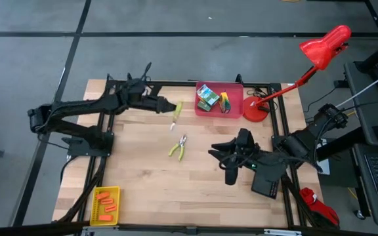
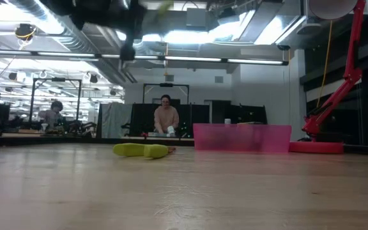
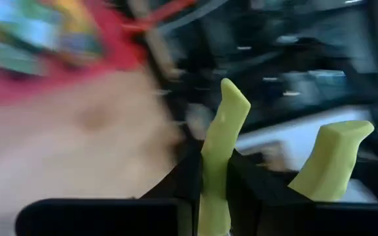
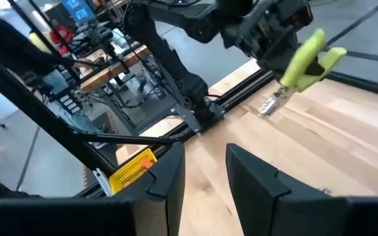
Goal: Pick & Place School Supplies
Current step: Put the light green hole puncher into the black bin
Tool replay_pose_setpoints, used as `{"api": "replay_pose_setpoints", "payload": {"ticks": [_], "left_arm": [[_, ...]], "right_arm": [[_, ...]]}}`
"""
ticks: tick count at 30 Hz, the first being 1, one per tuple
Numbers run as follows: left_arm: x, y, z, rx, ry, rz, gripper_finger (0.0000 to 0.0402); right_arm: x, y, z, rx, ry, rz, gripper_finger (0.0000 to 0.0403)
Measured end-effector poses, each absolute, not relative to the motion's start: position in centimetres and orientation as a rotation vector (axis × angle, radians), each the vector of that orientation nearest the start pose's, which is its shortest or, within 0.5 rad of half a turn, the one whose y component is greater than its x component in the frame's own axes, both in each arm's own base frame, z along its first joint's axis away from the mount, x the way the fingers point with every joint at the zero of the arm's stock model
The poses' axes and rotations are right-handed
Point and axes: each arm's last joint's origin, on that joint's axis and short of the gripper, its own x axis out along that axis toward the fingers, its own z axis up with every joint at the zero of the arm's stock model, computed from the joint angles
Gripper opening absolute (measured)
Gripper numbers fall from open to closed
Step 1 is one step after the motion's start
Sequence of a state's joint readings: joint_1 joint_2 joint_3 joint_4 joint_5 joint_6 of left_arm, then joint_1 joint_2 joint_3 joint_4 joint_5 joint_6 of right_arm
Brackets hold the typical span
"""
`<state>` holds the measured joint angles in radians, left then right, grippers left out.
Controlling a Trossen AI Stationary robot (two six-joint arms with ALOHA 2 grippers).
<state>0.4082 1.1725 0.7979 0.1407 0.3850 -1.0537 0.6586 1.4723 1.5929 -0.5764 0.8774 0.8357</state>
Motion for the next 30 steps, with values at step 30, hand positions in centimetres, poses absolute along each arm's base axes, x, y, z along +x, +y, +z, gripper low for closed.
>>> {"api": "replay_pose_setpoints", "payload": {"ticks": [30], "left_arm": [[26.5, -0.3, 33.5, -1.326, -0.105, -0.227, 0.0041]], "right_arm": [[29.5, 13.5, 45.4, 0.675, -0.044, -0.117, 0.0165]]}}
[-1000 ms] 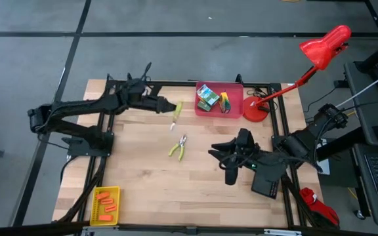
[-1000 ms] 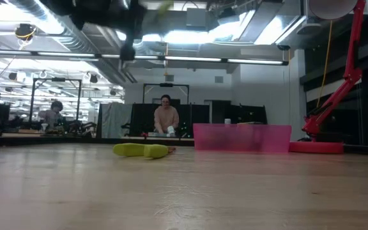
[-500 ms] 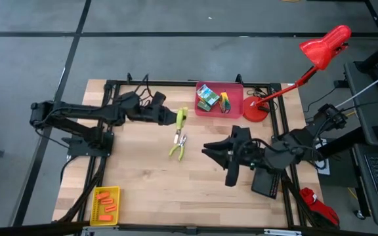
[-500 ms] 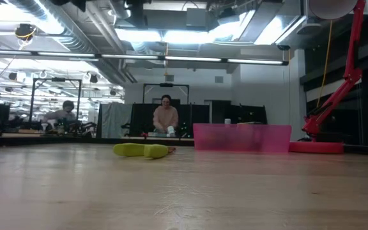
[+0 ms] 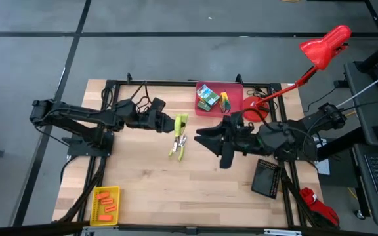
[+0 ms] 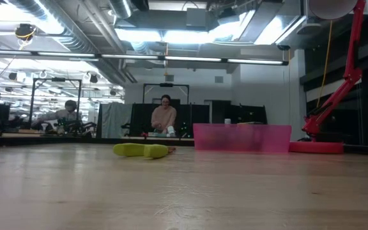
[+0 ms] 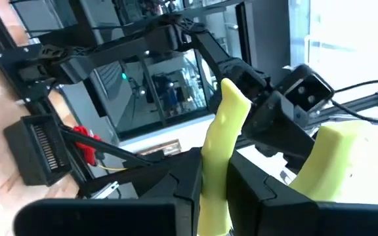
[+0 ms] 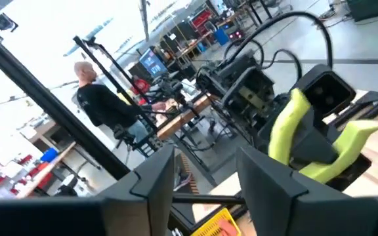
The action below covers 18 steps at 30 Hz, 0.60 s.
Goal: Pick & Place School Supplies
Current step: Put the light green hole puncher into the black bin
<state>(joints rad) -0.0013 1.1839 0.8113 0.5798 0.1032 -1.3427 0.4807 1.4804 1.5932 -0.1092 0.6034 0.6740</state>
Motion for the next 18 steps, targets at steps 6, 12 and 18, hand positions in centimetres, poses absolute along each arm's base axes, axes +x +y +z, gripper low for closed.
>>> {"api": "replay_pose_setpoints", "payload": {"ticks": [6, 12, 18], "left_arm": [[26.6, -0.5, 35.5, -1.284, -0.122, -0.229, 0.0042], [26.7, -0.5, 35.8, -1.255, -0.083, -0.216, 0.0041], [26.8, -0.5, 35.7, -1.254, -0.065, -0.222, 0.0041]], "right_arm": [[30.3, 12.7, 45.2, 0.705, -0.044, -0.107, 0.0168], [31.7, 12.0, 44.5, 0.706, -0.029, -0.105, 0.0157], [32.9, 11.2, 43.6, 0.702, -0.002, -0.112, 0.0149]]}}
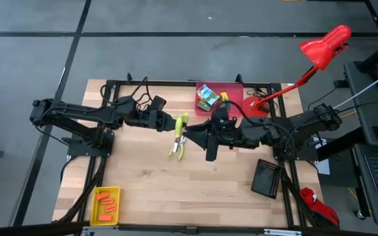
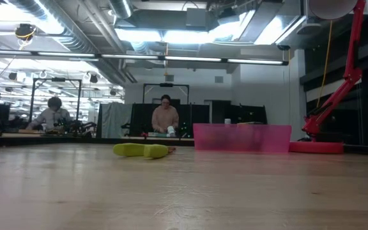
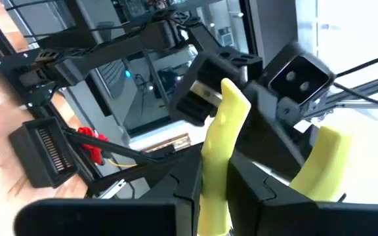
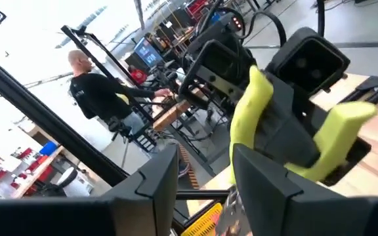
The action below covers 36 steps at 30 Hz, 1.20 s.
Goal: Pick & Place School Supplies
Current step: Put the light green hole puncher into the black bin
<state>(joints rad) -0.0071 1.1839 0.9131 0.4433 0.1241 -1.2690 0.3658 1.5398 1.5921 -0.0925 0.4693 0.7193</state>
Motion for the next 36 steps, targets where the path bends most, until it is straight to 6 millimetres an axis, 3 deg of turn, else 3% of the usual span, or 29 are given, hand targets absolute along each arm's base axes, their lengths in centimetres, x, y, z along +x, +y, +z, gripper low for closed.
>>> {"api": "replay_pose_setpoints", "payload": {"ticks": [21, 36], "left_arm": [[26.8, -0.5, 35.6, -1.249, -0.064, -0.211, 0.0040], [26.8, -0.6, 35.5, -1.240, -0.055, -0.213, 0.0043]], "right_arm": [[34.3, 8.6, 43.1, 0.680, 0.005, -0.142, 0.0148], [34.3, 8.5, 43.1, 0.675, 0.000, -0.160, 0.0148]]}}
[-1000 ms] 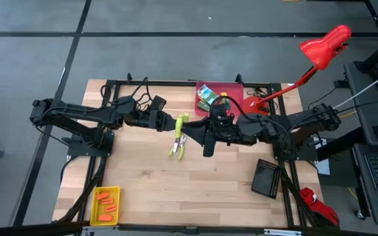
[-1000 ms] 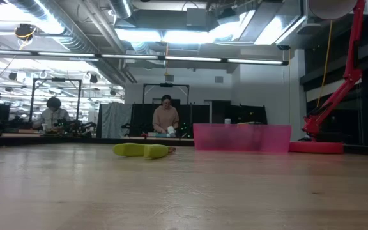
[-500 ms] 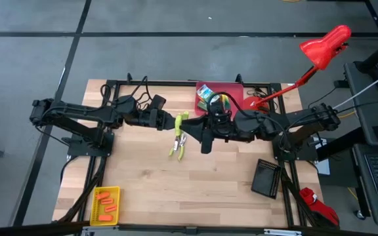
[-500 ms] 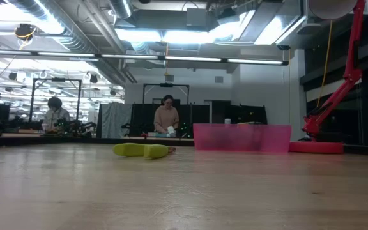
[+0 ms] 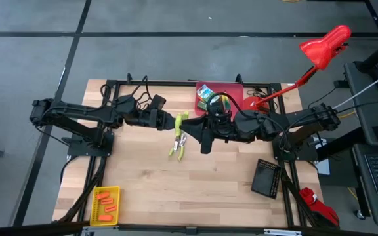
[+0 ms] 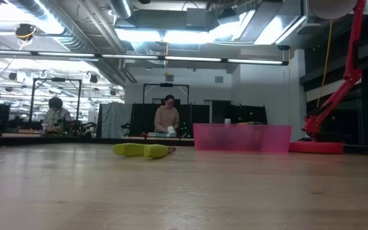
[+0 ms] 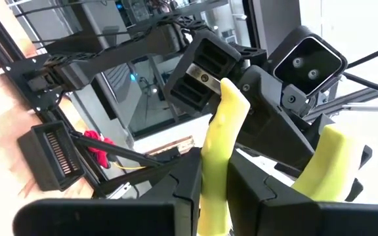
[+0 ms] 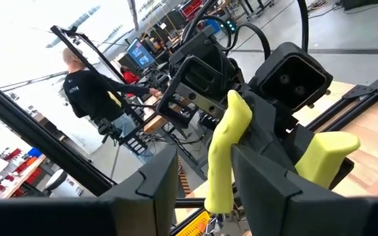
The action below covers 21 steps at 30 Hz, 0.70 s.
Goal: Pick & Place School Supplies
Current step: Put the light green hole puncher into the black bin
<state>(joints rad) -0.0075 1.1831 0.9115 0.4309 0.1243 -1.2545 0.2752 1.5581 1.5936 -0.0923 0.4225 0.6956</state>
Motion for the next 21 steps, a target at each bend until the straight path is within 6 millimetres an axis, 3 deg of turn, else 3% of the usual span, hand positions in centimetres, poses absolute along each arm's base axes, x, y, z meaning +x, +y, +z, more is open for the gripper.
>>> {"api": "replay_pose_setpoints", "payload": {"ticks": [11, 21], "left_arm": [[26.7, -2.0, 35.6, -1.237, -0.060, -0.227, 0.0042], [26.7, -1.9, 35.6, -1.240, -0.072, -0.202, 0.0042]], "right_arm": [[34.4, 8.4, 42.9, 0.661, 0.008, -0.179, 0.0143], [34.4, 8.4, 43.0, 0.665, 0.006, -0.164, 0.0141]]}}
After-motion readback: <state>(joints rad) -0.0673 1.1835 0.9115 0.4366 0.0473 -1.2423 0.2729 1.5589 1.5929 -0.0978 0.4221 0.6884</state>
